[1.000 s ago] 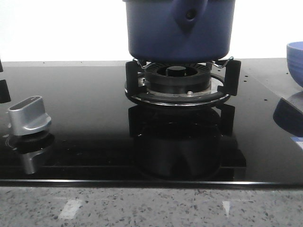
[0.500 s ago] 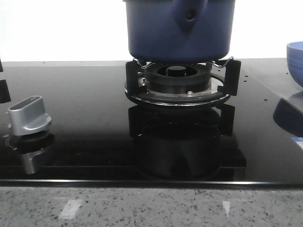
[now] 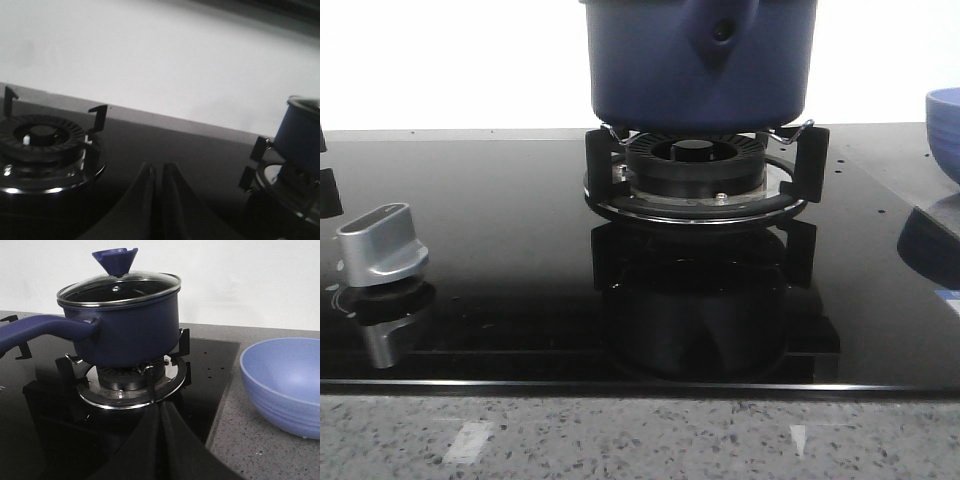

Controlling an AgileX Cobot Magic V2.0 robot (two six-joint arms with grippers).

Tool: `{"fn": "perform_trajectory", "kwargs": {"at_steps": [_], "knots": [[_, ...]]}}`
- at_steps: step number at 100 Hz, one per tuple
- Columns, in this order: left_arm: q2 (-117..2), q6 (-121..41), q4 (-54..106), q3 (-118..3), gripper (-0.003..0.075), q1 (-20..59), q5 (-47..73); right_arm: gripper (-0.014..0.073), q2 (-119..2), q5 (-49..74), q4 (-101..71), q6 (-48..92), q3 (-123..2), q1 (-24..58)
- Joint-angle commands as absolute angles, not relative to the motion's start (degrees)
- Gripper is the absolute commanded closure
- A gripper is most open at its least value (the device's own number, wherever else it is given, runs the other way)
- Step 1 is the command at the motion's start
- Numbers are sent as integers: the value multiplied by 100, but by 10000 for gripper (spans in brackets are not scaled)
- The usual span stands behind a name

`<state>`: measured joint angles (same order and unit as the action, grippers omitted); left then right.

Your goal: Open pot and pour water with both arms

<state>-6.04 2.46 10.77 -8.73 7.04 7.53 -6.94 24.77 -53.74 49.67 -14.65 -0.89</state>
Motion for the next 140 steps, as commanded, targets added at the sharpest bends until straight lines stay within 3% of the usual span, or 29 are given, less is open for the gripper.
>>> {"fn": "perform_trajectory", "kwargs": {"at_steps": [1,41,140], "knots": [[-648,927,305,-871,741,639,479,639,-739,2181,-5536,5020,-1615,-85],[182,927,302,214,741,379,191,639,-739,2181,-5536,5020,-1615,-85],[182,917,498,190,741,391,610,639,-739,2182,-5536,5020,-1615,-85]]}}
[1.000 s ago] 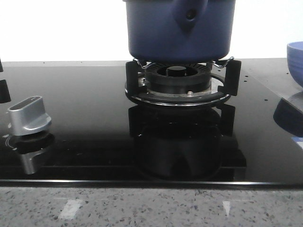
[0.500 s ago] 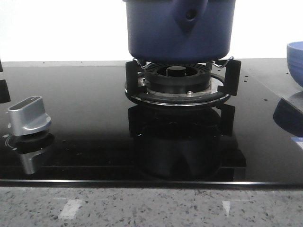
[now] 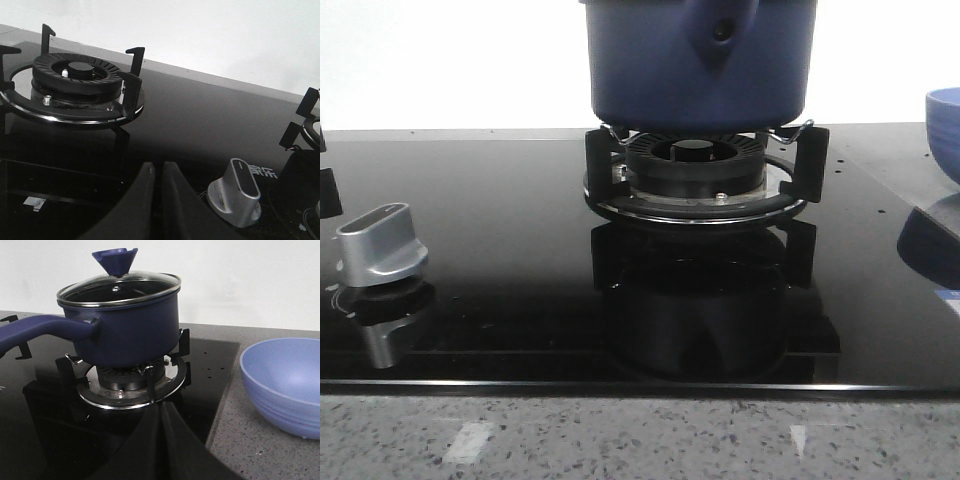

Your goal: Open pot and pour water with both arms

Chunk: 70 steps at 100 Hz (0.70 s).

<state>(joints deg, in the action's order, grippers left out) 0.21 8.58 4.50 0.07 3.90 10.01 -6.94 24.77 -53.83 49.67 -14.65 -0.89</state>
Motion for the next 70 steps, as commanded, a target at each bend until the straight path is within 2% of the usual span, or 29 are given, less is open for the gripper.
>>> {"fn": "perform_trajectory", "kwargs": {"at_steps": [1,25,33,40,55,61,70], "knots": [[182,917,498,190,741,391,610,639,-739,2182,-5536,5020,-1615,-85],[182,917,498,190,741,391,610,639,-739,2101,-5536,5020,-1615,-85],[182,917,498,190,741,391,610,639,-762,1701,-5492,4858,-1587,-85],[182,917,498,190,741,391,610,639,-787,1097,-4517,3941,-1455,-85],[182,917,498,190,741,391,610,639,-836,281,-839,372,-985,-95],[182,917,498,190,741,391,610,639,-836,0,-189,-71,-778,-95],[182,917,498,190,741,391,610,639,-715,-95,-104,-81,-467,-57]]}}
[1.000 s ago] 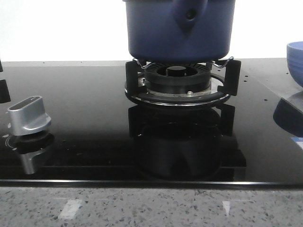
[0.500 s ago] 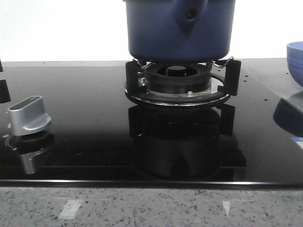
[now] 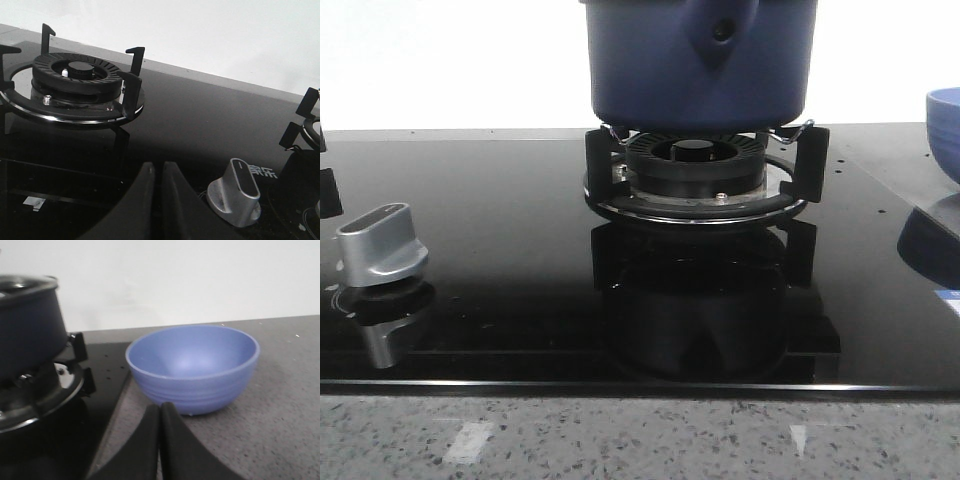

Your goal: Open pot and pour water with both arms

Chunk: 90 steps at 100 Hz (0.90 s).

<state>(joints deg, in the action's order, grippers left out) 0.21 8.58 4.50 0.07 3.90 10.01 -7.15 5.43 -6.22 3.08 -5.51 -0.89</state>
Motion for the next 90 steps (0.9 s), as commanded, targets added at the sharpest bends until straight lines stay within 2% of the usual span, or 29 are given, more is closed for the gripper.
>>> {"fn": "perform_trajectory", "kwargs": {"at_steps": [1,20,23,90], "knots": [[182,917,498,190,741,391,610,639,-697,-95,-92,-81,-442,-57],[182,917,498,190,741,391,610,639,104,-74,30,-81,227,-36],[182,917,498,190,741,391,610,639,203,288,30,-81,217,-36],[171,917,498,190,741,391,599,639,175,360,325,-81,217,-83]]}}
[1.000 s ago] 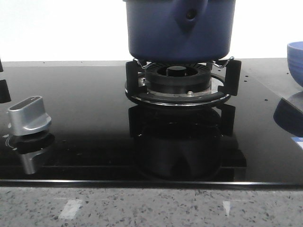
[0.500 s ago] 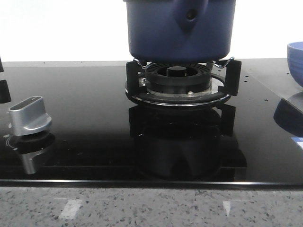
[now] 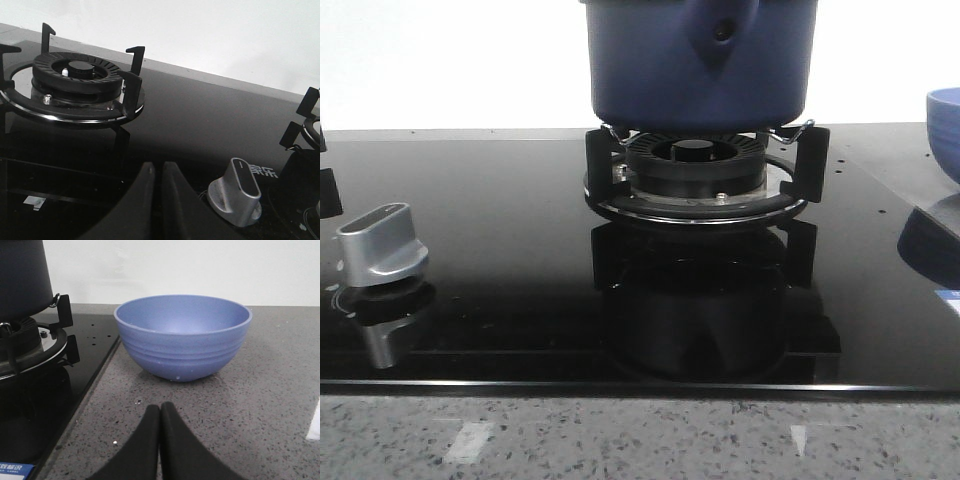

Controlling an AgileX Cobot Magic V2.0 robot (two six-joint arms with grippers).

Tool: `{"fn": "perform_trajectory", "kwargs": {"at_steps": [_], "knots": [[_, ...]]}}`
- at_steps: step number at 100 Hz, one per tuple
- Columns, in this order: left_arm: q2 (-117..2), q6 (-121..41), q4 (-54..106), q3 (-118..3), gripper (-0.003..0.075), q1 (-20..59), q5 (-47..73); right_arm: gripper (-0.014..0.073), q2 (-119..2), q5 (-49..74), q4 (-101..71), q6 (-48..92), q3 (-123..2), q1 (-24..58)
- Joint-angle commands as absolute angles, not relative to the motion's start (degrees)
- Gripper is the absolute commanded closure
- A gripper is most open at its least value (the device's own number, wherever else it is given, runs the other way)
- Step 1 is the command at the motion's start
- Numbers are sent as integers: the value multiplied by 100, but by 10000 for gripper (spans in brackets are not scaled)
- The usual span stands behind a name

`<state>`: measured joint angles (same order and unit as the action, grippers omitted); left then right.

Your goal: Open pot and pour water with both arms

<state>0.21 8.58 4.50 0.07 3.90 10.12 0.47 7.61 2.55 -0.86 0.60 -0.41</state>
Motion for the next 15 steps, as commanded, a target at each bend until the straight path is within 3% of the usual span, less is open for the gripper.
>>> {"fn": "perform_trajectory", "kwargs": {"at_steps": [1,15], "knots": [[171,917,498,190,741,391,599,639,175,360,325,-81,217,-83],[171,917,498,190,741,391,599,639,175,360,325,-81,217,-83]]}}
